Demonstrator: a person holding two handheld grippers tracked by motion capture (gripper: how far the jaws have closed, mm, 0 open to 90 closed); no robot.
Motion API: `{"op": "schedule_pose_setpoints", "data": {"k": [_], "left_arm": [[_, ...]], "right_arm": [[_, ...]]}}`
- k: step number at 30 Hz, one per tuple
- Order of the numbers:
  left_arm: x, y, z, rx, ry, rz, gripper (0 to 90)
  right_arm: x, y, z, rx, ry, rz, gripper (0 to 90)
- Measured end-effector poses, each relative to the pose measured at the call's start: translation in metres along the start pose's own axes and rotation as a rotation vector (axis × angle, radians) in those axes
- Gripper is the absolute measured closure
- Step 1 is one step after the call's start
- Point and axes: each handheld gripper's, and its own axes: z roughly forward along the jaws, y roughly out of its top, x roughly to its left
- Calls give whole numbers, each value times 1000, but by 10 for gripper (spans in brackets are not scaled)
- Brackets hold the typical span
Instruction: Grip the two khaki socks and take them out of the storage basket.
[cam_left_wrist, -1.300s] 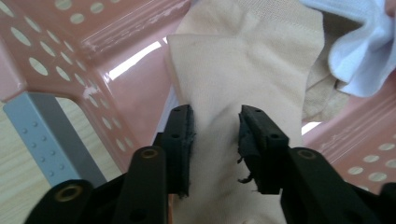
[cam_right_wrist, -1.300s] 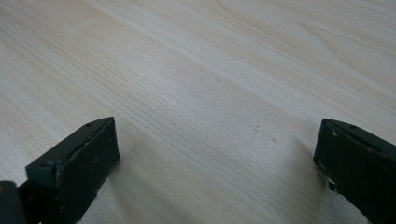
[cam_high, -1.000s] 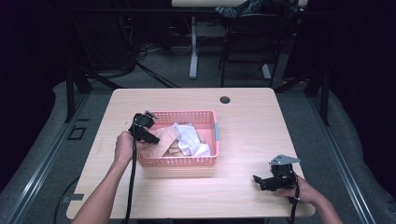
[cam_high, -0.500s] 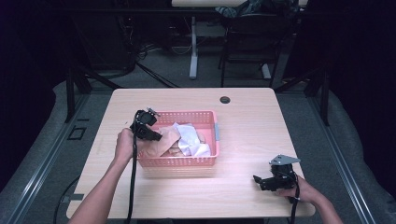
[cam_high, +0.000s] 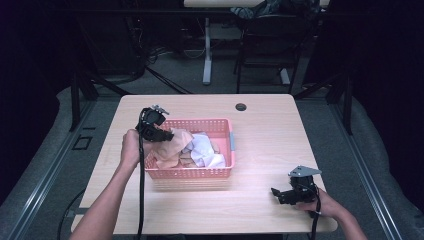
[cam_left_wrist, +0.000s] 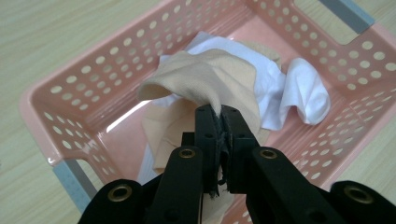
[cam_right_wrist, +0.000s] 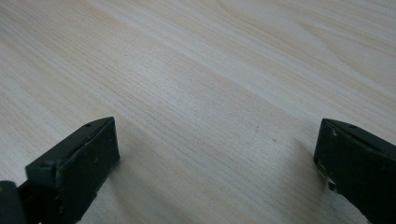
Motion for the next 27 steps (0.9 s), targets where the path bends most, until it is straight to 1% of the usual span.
{"op": "schedule_pose_setpoints", "data": {"k": [1,3,4,5,6,8,13,15,20,24,27], "left_arm": [[0,1,-2,2,-7,5,862],[-1,4,-5,-9,-1,10,862],[-1,5,-6,-3,-1,15,862],[-2,6,-7,-11,3,12,862],[-1,7,-9,-13,-5,13,862],[0,9,-12,-22,-4,11,862],[3,11,-20,-24,-23,1,863],[3,11,-23,-27,-20,0,862],[5,12,-35,-54,-12,-2,862],[8,13,-44,-52,-13,-2,862],[10,12,-51,-64,-5,-7,862]], "right_arm": [[0,0,0,-1,0,-1,0],[0,0,0,0,-1,0,0],[0,0,0,3,0,1,0],[0,0,0,3,0,1,0],[0,0,0,3,0,1,0],[0,0,0,3,0,1,0],[0,0,0,0,0,0,0],[0,0,0,4,0,1,0],[0,0,0,2,1,-2,0],[0,0,0,-1,0,0,0],[0,0,0,-1,0,0,0]]}}
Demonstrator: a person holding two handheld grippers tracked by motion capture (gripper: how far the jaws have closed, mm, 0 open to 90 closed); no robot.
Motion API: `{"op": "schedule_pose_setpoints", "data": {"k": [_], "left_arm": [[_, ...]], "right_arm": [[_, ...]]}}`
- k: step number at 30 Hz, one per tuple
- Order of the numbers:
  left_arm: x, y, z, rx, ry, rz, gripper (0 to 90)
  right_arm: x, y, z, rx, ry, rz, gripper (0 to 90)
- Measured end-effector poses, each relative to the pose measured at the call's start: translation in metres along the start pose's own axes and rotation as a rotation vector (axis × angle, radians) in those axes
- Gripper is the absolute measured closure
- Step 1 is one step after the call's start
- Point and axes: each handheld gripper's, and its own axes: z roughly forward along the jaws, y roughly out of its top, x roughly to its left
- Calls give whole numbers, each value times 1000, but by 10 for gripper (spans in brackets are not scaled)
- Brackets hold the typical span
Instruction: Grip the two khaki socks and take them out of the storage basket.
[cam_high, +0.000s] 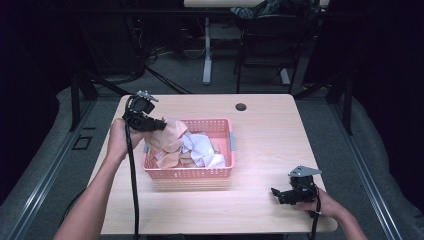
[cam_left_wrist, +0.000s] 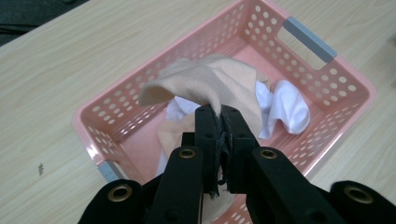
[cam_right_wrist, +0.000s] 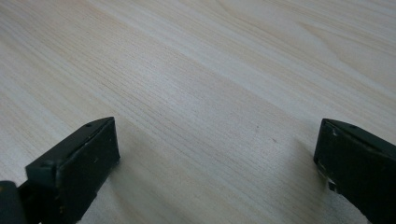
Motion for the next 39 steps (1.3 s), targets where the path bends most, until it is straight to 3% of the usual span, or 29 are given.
{"op": "schedule_pose_setpoints", "data": {"k": [9,21,39], "left_arm": [[14,-6,-28,-43,40,-34,862],[42,-32,-53,-62,100,-109,863],[80,-83,-56,-33,170,-245,863]], "right_arm": [[0,0,0,2,0,-2,0],[0,0,0,0,0,0,0],[0,0,0,6,1,-1,0]]}}
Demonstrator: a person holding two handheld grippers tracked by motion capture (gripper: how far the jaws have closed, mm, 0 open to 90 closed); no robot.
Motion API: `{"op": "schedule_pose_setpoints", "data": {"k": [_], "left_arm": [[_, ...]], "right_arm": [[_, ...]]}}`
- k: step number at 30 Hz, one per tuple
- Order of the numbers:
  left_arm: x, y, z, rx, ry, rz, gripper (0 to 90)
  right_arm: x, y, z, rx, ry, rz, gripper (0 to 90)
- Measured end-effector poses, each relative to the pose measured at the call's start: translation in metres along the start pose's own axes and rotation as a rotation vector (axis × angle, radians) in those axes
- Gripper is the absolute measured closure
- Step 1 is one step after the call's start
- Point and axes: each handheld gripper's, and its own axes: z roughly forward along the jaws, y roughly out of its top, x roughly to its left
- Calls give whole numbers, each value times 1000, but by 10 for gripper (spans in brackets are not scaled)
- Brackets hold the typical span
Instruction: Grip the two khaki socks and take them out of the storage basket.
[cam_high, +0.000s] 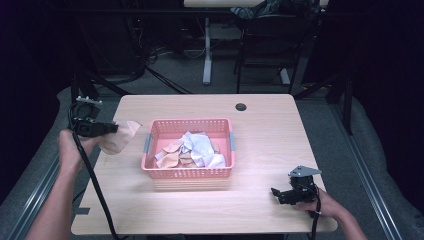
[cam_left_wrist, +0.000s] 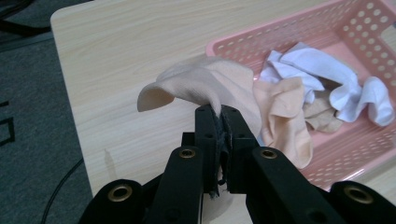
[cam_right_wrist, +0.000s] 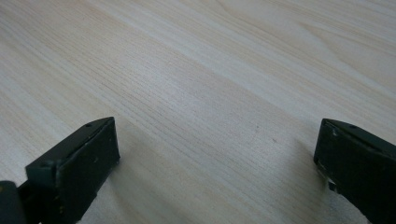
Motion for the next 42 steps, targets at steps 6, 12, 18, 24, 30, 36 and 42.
{"op": "schedule_pose_setpoints", "data": {"k": [6,12,18,24,30,36,42], "left_arm": [[7,-13,8,15,17,-22,863],[12,-28,24,50,32,-43,863],[20,-45,51,96,43,-81,863],[23,-61,79,140,26,-117,863],[23,-70,96,172,5,-132,862],[25,-76,103,176,-15,-147,724],[17,-65,71,101,11,-120,333]], "right_arm": [[0,0,0,-7,-1,-1,0],[0,0,0,0,0,0,0],[0,0,0,-3,-1,1,0],[0,0,0,-5,-1,0,0],[0,0,0,-2,-1,2,0],[0,0,0,-2,-1,2,0],[0,0,0,-4,0,-1,0]]}}
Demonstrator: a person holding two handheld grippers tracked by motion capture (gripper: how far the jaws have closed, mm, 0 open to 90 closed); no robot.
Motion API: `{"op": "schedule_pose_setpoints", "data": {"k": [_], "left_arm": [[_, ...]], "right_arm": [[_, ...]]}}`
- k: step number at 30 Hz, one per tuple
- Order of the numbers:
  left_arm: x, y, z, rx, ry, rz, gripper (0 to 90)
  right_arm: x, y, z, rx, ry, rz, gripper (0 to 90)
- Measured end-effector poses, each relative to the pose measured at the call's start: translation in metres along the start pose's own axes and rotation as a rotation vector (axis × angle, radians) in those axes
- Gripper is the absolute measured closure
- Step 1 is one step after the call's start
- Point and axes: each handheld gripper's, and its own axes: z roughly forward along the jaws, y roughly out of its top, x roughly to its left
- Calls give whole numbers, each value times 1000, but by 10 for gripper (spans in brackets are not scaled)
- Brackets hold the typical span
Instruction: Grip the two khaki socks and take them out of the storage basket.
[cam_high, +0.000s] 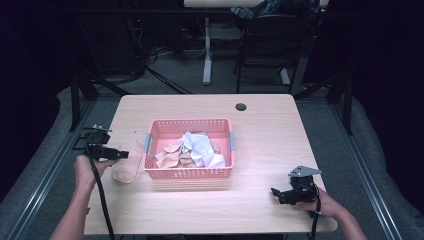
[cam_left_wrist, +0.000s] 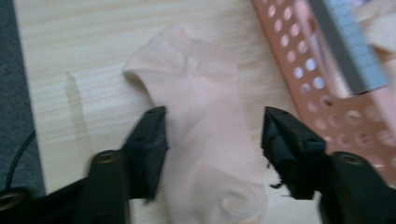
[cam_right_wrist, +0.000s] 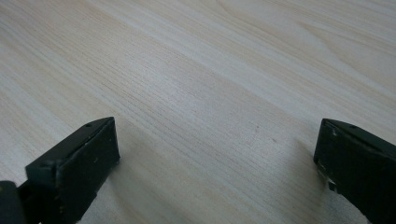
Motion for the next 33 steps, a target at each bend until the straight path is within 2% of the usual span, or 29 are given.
{"op": "schedule_pose_setpoints", "data": {"k": [3,5,7,8,10,14,19,21,23,26,28,31,33], "left_arm": [[-8,10,-18,-31,-2,22,225],[-16,18,-30,-59,-21,48,183],[-28,28,-39,-75,-30,98,149],[-28,28,-39,-75,-30,98,144],[-43,38,-42,-84,-45,143,97],[-58,47,-39,-108,-63,196,33],[-80,56,-21,-73,-116,258,0],[-89,58,-12,-48,-107,277,0],[-97,60,-3,-32,-117,297,4],[-104,62,6,-12,-129,312,35],[-114,63,20,12,-149,336,83],[-122,63,37,70,-154,372,152],[-124,62,45,96,-146,378,156]], "right_arm": [[0,0,0,2,-1,3,0],[0,0,0,2,-1,2,0],[0,0,0,2,-1,3,0],[0,0,0,2,-1,3,0],[0,0,0,2,-1,3,0],[0,0,0,2,-1,3,0],[0,0,0,2,-1,3,0],[0,0,0,-3,-1,0,0],[0,0,0,-1,0,-2,0],[0,0,0,3,0,0,0],[0,0,0,-1,0,-1,0],[0,0,0,2,0,0,0],[0,0,0,-2,-1,0,0]]}}
